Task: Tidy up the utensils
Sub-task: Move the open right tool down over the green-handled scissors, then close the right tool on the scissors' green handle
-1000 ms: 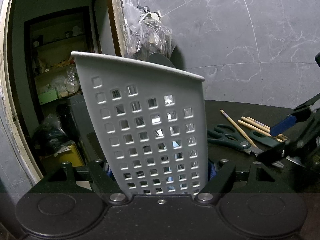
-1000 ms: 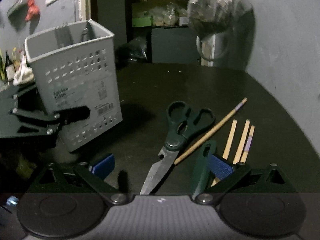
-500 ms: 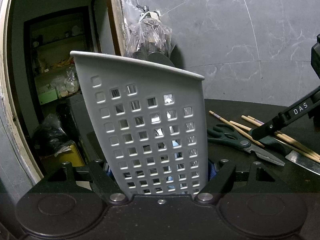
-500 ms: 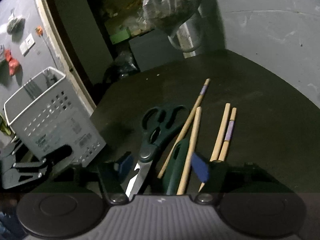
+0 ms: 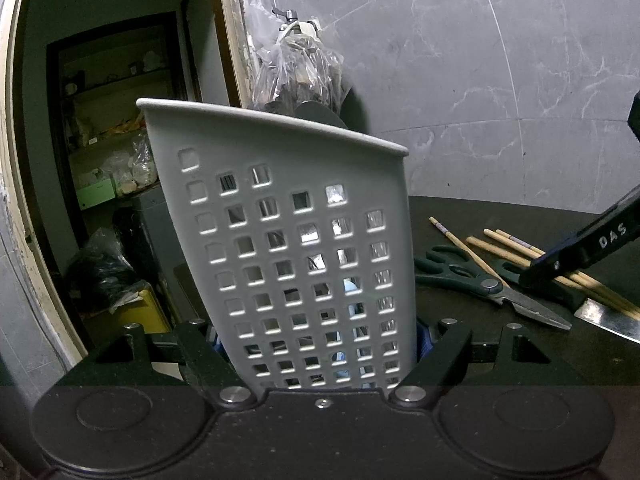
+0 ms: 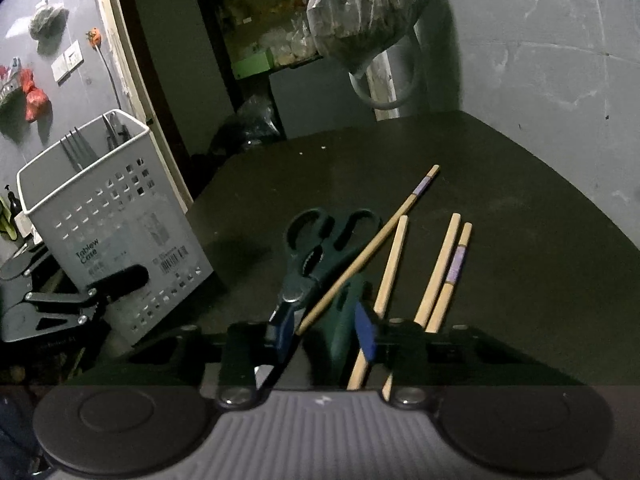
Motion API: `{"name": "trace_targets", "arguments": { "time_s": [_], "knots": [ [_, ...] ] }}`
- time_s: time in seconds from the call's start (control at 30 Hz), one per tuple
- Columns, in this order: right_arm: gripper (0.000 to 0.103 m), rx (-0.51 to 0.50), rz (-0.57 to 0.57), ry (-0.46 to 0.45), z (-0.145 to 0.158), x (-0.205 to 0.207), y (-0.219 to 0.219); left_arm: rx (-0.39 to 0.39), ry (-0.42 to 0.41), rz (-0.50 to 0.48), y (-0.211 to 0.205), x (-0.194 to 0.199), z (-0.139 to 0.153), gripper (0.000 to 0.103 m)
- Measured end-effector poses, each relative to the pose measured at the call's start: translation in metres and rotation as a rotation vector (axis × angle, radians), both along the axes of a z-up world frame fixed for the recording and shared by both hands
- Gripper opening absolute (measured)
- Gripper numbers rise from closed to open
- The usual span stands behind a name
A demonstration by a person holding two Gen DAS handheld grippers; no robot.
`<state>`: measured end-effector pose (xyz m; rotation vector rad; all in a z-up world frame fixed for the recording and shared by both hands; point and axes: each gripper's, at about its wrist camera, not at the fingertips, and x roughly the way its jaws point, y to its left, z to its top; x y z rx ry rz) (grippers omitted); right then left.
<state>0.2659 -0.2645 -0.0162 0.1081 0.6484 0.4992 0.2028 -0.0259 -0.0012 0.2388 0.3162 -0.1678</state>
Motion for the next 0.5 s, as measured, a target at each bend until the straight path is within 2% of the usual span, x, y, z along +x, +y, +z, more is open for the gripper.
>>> {"name": "trace_targets", "arguments": {
  "time_s": [0.3, 0.37, 0.5],
  "knots": [
    [0.033, -0.089, 0.004, -0.016, 0.000, 0.004, 0.009, 0.001, 0.001, 0.000, -0.001, 0.000, 0.000, 0.080],
    [0.024, -0.140, -0.002, -0.032, 0.000, 0.002, 0.014, 0.001, 0.001, 0.000, 0.000, 0.000, 0.000, 0.080],
    [0.020, -0.214, 0.003, -0.048, 0.003, -0.001, 0.023, 0.001, 0.001, 0.000, 0.000, 0.000, 0.000, 0.080]
  ]
}}
